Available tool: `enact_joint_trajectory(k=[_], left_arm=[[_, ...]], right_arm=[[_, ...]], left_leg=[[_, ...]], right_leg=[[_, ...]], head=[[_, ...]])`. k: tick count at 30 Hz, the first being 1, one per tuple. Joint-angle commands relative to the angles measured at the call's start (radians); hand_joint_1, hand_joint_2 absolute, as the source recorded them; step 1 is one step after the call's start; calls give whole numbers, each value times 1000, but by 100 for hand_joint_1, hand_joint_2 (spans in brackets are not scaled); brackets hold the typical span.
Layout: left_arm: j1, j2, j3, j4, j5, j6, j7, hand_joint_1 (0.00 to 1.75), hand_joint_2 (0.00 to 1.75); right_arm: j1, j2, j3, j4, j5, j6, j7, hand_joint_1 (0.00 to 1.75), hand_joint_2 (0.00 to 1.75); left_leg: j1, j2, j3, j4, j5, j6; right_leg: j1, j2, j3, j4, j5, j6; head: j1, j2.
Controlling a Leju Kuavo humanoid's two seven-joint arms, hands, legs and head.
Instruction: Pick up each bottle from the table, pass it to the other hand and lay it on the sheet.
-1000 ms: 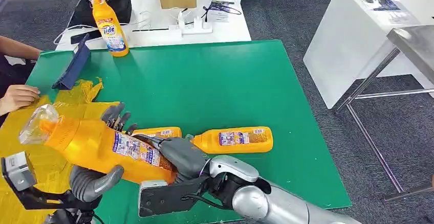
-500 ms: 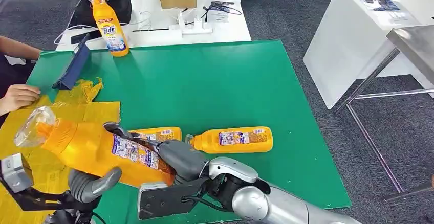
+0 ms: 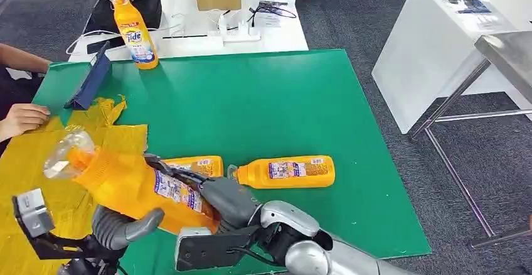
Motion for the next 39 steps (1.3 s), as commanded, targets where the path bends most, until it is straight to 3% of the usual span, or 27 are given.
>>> enact_joint_trajectory(k=[1,4,5,8,13,17,19,23,29,34,39], left_arm=[[-8,25,137,-39,-340,126,-84,175,175],[-34,44,202,-21,-502,156,-109,175,175],[-44,60,212,-17,-632,195,-123,175,175],[-69,135,227,25,-944,320,-137,175,175],[-82,262,234,146,-1341,501,-114,175,175],[-100,293,241,218,-1380,535,-123,175,175],[-120,377,211,311,-1530,480,-48,175,175],[-193,455,165,526,-1602,471,-40,175,175],[-267,474,117,608,-1615,401,-17,175,175],[-446,486,34,771,-1595,290,0,175,175],[-474,491,24,798,-1578,268,-9,175,175]], right_arm=[[316,-65,-278,-169,135,-54,-57,0,175],[401,-56,-355,-231,168,-57,-68,0,175],[423,-45,-382,-245,178,-57,-72,0,0],[469,-36,-435,-292,190,-61,-82,0,0],[527,-97,-482,-400,169,-87,-56,0,0],[523,-94,-488,-409,165,-88,-55,0,0],[530,-97,-503,-422,146,-104,-53,0,0],[539,-110,-528,-442,126,-103,-52,0,0],[532,-116,-522,-429,126,-94,-54,0,0],[507,-122,-497,-399,131,-73,-53,0,0],[503,-122,-493,-395,130,-69,-53,0,0]], left_leg=[[1,-3,2,0,-1,0],[0,-4,2,0,-2,0],[0,-2,3,1,-3,0],[1,-1,3,2,-3,-1],[0,-1,4,2,-3,0],[0,1,2,-1,-1,-1],[0,2,5,0,-3,-1],[0,-1,4,-2,-1,-1],[1,1,4,-1,-1,-1],[1,-3,3,0,0,-1],[1,-1,2,-1,0,-1]], right_leg=[[1,-5,5,-1,-2,-2],[1,-5,8,0,-3,-3],[1,-4,10,1,-4,-4],[2,-3,9,2,-4,-4],[2,-4,5,2,-5,-4],[1,-1,1,0,-2,-3],[2,0,4,0,-3,-4],[1,-3,3,0,-2,-3],[2,-1,3,-1,-2,-3],[2,-5,3,0,-2,-3],[1,-3,1,0,-1,-2]], head=[[0,0],[0,0],[0,0],[0,0],[0,0],[0,0],[0,0],[0,0],[0,0],[0,0],[0,0]])
